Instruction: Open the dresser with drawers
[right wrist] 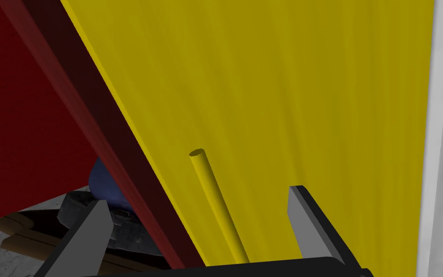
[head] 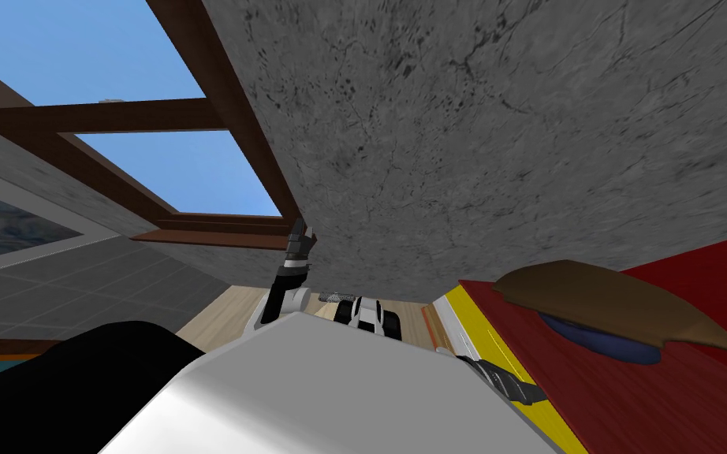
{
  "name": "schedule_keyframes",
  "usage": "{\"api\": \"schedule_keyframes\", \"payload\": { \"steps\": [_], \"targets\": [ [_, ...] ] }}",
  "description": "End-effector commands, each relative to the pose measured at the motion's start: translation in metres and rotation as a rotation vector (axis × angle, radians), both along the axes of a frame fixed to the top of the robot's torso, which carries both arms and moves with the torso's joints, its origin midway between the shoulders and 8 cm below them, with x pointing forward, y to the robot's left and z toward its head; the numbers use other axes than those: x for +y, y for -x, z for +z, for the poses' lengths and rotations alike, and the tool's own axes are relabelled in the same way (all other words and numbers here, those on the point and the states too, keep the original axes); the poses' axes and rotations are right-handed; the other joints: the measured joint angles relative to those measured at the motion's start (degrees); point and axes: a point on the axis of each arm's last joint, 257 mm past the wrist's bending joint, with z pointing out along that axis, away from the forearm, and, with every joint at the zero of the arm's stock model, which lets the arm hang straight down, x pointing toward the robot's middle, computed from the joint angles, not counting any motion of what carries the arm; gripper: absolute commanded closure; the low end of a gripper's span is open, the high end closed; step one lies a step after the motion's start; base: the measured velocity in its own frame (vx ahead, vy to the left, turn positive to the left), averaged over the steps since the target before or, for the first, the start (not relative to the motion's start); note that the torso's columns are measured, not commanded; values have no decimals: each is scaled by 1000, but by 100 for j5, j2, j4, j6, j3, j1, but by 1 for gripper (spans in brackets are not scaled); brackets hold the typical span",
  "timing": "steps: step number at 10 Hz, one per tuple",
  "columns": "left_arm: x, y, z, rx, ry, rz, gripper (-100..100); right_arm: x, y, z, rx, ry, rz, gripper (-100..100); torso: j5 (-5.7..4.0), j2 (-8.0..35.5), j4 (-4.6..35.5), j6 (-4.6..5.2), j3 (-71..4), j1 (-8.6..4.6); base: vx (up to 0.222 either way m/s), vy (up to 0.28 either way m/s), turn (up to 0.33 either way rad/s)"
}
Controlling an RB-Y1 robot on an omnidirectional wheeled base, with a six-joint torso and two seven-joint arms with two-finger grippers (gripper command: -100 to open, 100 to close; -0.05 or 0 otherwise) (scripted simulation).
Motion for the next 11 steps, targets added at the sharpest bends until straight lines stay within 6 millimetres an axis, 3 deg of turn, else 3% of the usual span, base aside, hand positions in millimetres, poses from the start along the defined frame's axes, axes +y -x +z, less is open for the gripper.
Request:
{"api": "schedule_keyframes", "payload": {
  "steps": [1, 6, 8, 11],
  "targets": [
    [0, 0, 0, 0, 0, 0, 0, 0, 0, 0, 0, 0, 0, -100, 0, 0, 0, 0, 0, 0, -7, 8, -22],
    [0, 0, 0, 0, 0, 0, 0, 0, 0, 0, 0, 0, 0, -100, 0, 0, 0, 0, 0, 1, -1, 1, -4],
    [0, 0, 0, 0, 0, 0, 0, -23, 1, 22, 31, 70, -10, -100, 0, -2, 0, 0, -2, -5, -1, 2, -5],
    [0, 0, 0, 0, 0, 0, 0, -23, 1, 22, 31, 70, -10, -100, 0, 0, 0, 0, 0, 1, -2, 3, -7]
  ]
}}
